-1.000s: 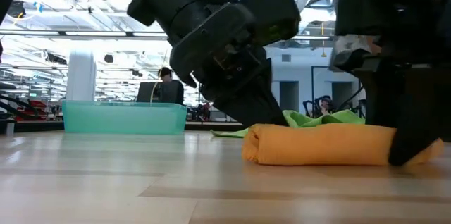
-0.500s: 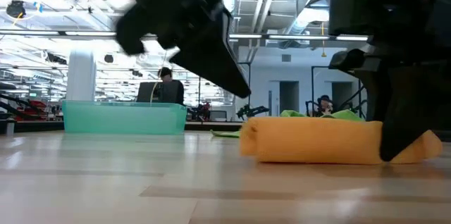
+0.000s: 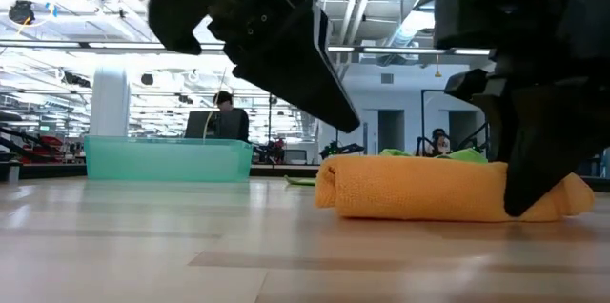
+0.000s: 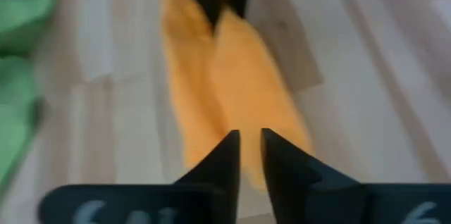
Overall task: Roll microfiber towels into tight, uniform cylinder then place into a basket
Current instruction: Roll the yellow towel
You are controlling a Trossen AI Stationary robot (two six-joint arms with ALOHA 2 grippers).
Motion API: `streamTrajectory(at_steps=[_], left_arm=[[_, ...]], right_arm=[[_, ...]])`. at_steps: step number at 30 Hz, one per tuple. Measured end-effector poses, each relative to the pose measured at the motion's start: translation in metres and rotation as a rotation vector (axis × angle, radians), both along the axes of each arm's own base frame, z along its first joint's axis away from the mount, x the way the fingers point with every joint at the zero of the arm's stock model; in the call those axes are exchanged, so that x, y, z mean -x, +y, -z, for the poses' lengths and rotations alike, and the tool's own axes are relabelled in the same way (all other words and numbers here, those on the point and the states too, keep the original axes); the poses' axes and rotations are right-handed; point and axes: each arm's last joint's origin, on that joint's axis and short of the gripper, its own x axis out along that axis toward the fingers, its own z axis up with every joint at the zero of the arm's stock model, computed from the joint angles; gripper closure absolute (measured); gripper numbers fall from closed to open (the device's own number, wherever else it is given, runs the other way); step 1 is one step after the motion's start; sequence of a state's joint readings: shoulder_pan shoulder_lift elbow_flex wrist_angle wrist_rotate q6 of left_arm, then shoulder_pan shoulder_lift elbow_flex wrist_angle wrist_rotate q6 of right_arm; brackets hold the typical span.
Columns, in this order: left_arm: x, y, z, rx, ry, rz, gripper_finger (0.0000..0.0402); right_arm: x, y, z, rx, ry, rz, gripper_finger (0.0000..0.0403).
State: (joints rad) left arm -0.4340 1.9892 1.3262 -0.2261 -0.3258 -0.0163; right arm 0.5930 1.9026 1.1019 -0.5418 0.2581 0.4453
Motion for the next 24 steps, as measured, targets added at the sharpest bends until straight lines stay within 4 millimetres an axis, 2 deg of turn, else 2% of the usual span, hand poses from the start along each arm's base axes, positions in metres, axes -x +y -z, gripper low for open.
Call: streamTrajectory(at_steps=[6,11,18,24], left_arm=[[-0.003,0.003,0.004,0.055,0.023,0.039,0.0266],[-0.007,0.003,0.004,0.057,-0.007,0.040,0.0228],[-0.016,0.016,0.038,0.011,0.054,-0.056,0.0225],[-0.017,0.026,0.041,-0.008,0.050,-0.146,0.0245]], right_arm=[[-0.006,-0.010,-0.007,-0.030,-0.013,0.032,0.0360],[-0.010,-0.015,-0.007,-0.060,-0.010,0.048,0.0360],[-0.011,-0.015,-0.008,-0.083,-0.010,0.044,0.0359],[-0.010,-0.015,-0.007,-0.103,0.002,0.038,0.0358]])
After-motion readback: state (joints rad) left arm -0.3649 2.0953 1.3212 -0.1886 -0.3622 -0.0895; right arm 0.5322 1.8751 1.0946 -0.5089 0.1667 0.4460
